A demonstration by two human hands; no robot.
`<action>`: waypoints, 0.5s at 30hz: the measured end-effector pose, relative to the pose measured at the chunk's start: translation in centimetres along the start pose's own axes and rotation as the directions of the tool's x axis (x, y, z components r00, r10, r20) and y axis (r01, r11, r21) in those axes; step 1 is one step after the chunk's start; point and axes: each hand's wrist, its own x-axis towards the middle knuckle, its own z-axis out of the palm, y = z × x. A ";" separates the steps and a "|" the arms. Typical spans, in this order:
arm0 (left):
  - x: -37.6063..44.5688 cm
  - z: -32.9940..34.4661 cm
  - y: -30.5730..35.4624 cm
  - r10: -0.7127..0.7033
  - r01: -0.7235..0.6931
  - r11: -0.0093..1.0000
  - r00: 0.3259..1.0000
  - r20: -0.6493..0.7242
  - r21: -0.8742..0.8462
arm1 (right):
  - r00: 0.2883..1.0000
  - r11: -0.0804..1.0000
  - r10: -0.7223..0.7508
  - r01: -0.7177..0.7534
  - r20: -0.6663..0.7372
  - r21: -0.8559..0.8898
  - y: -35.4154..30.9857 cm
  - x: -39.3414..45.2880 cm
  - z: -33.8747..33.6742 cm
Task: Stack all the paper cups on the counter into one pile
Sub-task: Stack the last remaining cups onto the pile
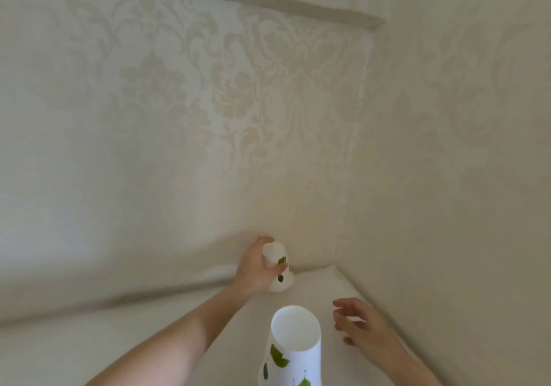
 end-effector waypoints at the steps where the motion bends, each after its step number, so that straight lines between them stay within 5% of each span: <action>1: -0.5 -2.0 1.4 0.022 -0.022 1.000 1.000 -0.004 -0.018 | 1.000 1.000 -0.006 0.006 0.002 0.003 -0.6 -0.2 0.0; 7: -7.5 -12.1 11.9 0.208 -0.200 0.966 0.978 0.033 -0.163 | 0.995 0.995 -0.094 0.095 0.024 -0.023 -6.1 -2.9 0.8; 15: -17.0 -13.2 15.7 0.302 -0.280 0.951 0.931 0.204 -0.131 | 0.982 0.981 -0.186 0.187 0.026 -0.055 -10.3 -9.2 0.0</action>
